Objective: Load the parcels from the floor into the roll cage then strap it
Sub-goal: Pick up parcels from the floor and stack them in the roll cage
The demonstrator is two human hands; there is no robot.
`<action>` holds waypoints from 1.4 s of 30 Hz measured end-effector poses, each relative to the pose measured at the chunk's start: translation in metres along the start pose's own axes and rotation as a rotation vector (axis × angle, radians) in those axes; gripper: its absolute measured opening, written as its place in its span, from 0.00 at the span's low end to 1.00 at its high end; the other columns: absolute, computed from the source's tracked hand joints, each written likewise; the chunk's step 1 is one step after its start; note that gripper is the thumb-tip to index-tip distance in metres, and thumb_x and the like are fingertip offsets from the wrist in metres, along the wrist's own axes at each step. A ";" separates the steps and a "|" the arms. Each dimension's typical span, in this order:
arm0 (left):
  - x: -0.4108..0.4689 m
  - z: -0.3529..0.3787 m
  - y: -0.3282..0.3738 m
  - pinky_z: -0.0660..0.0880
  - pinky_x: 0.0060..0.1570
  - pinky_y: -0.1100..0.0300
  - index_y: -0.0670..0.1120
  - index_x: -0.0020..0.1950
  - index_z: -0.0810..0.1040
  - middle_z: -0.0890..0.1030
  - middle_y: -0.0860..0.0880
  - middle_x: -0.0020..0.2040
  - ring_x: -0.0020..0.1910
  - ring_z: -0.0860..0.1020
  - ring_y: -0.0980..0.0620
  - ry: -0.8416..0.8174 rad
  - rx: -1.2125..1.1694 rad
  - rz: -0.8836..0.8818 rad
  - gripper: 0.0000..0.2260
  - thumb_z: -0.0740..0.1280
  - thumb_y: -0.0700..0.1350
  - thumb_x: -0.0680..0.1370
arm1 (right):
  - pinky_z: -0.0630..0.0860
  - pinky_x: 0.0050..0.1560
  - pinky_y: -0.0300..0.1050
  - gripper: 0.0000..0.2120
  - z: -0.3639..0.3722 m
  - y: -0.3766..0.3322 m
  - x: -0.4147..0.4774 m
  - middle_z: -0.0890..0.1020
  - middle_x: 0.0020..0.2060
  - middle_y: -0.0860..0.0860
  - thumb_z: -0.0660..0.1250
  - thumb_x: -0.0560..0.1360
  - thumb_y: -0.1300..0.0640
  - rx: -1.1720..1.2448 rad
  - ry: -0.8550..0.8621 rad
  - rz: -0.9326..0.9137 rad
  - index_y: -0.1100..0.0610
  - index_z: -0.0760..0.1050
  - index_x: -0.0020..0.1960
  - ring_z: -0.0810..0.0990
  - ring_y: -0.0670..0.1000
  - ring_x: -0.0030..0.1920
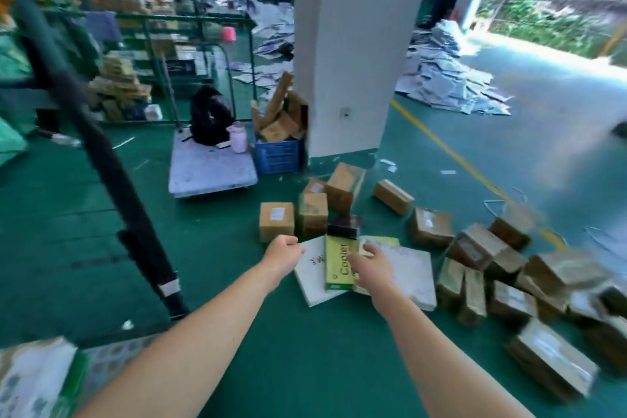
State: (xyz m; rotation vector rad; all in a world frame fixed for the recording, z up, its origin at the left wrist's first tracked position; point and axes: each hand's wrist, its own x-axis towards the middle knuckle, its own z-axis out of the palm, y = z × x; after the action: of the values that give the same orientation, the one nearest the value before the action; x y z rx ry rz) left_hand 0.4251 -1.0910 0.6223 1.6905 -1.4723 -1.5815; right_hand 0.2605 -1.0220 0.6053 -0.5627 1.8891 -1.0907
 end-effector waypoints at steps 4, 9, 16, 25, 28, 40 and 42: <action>0.030 0.065 0.043 0.71 0.42 0.59 0.43 0.71 0.69 0.76 0.42 0.63 0.56 0.76 0.46 -0.039 0.046 0.064 0.19 0.63 0.42 0.80 | 0.75 0.64 0.58 0.29 -0.065 -0.010 0.040 0.76 0.64 0.56 0.68 0.77 0.56 0.014 0.048 -0.030 0.56 0.64 0.75 0.78 0.56 0.60; 0.066 0.149 0.090 0.72 0.50 0.57 0.43 0.71 0.69 0.76 0.44 0.58 0.54 0.76 0.46 -0.127 0.110 0.138 0.19 0.64 0.42 0.80 | 0.78 0.59 0.55 0.29 -0.138 -0.026 0.086 0.76 0.53 0.53 0.67 0.78 0.57 0.044 0.090 -0.021 0.56 0.62 0.76 0.77 0.52 0.48; 0.133 0.207 0.137 0.72 0.61 0.53 0.43 0.71 0.68 0.75 0.43 0.64 0.62 0.74 0.45 -0.199 0.157 0.118 0.20 0.65 0.42 0.80 | 0.77 0.58 0.53 0.31 -0.183 -0.042 0.170 0.75 0.62 0.55 0.69 0.77 0.56 0.060 0.129 0.052 0.54 0.61 0.77 0.76 0.50 0.49; 0.325 0.257 0.203 0.69 0.68 0.47 0.44 0.73 0.68 0.73 0.44 0.68 0.66 0.72 0.45 -0.204 0.111 0.013 0.21 0.64 0.44 0.80 | 0.77 0.61 0.55 0.31 -0.186 -0.116 0.353 0.75 0.48 0.50 0.69 0.77 0.57 0.024 0.104 0.089 0.55 0.61 0.77 0.77 0.51 0.48; 0.383 0.264 0.242 0.68 0.68 0.47 0.44 0.72 0.68 0.72 0.44 0.68 0.66 0.72 0.44 -0.208 0.095 -0.013 0.21 0.64 0.44 0.80 | 0.76 0.64 0.56 0.31 -0.186 -0.158 0.409 0.74 0.56 0.52 0.70 0.76 0.56 -0.025 0.101 0.075 0.56 0.61 0.76 0.76 0.52 0.54; 0.539 0.228 0.331 0.70 0.62 0.52 0.45 0.70 0.68 0.73 0.46 0.66 0.64 0.73 0.45 -0.107 0.059 -0.049 0.18 0.64 0.44 0.80 | 0.76 0.62 0.54 0.27 -0.146 -0.276 0.570 0.73 0.51 0.49 0.68 0.78 0.58 -0.107 0.018 0.031 0.57 0.63 0.74 0.75 0.50 0.51; 0.563 0.218 0.335 0.71 0.65 0.50 0.45 0.68 0.70 0.73 0.45 0.66 0.63 0.73 0.45 -0.064 0.034 -0.068 0.17 0.64 0.44 0.80 | 0.77 0.61 0.53 0.28 -0.133 -0.288 0.601 0.73 0.50 0.49 0.68 0.78 0.57 -0.119 -0.020 0.025 0.57 0.63 0.75 0.75 0.47 0.47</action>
State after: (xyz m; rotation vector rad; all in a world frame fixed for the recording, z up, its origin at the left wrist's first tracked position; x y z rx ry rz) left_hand -0.0154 -1.6204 0.5730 1.7415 -1.4948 -1.6690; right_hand -0.1796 -1.5393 0.6118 -0.6128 1.9479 -0.9580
